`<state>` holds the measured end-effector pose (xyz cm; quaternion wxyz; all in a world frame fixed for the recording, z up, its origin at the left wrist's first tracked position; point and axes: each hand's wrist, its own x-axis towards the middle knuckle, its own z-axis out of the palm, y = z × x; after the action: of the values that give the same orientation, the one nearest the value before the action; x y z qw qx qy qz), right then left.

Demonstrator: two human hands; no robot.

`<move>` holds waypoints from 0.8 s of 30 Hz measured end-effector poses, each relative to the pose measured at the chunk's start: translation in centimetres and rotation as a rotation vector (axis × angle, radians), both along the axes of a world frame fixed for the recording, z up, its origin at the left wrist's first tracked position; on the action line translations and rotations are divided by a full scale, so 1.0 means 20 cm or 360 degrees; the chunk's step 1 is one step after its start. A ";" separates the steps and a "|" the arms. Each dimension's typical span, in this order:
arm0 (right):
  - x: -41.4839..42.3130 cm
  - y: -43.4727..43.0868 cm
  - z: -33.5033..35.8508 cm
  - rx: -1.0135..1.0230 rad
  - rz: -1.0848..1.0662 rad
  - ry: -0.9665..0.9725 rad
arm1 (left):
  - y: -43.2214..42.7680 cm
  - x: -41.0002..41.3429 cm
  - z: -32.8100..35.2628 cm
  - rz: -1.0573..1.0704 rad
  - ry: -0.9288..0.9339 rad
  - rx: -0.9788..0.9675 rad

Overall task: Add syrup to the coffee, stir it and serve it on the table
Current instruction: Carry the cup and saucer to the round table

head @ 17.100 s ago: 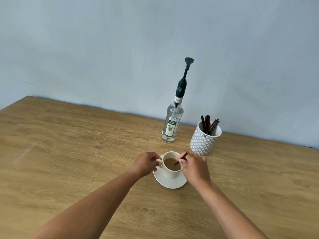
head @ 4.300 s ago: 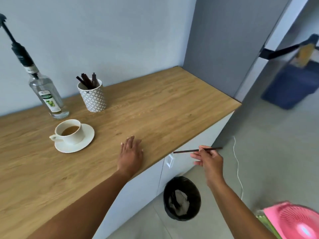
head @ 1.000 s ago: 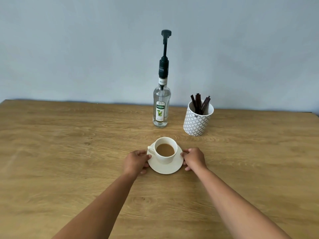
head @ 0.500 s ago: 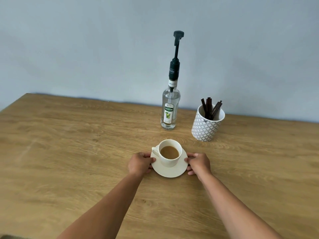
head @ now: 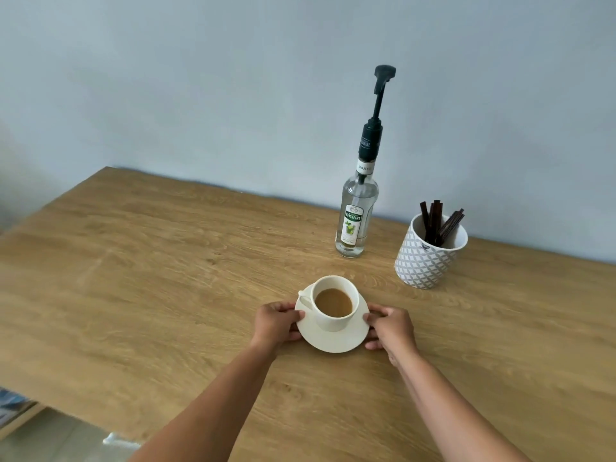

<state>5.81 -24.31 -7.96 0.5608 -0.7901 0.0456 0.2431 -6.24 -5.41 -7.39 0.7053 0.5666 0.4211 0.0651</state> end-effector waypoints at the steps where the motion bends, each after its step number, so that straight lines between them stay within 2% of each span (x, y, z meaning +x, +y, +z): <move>1: -0.01 0.01 0.00 0.0027 0.0013 0.0008 | 0.00 -0.02 0.00 0.0028 -0.0005 -0.0007; 14: -0.12 0.34 0.05 0.0190 0.0446 0.0061 | 0.11 -0.38 0.06 0.0563 -0.0117 -0.0055; 24: -0.45 0.72 0.10 0.0246 0.0847 0.0063 | 0.25 -0.87 0.13 0.0946 -0.0187 -0.0044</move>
<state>-3.23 -9.88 -5.89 0.5347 -0.7244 -0.1714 0.4000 -23.72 -0.38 -4.89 0.6861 0.4041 0.5277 0.2958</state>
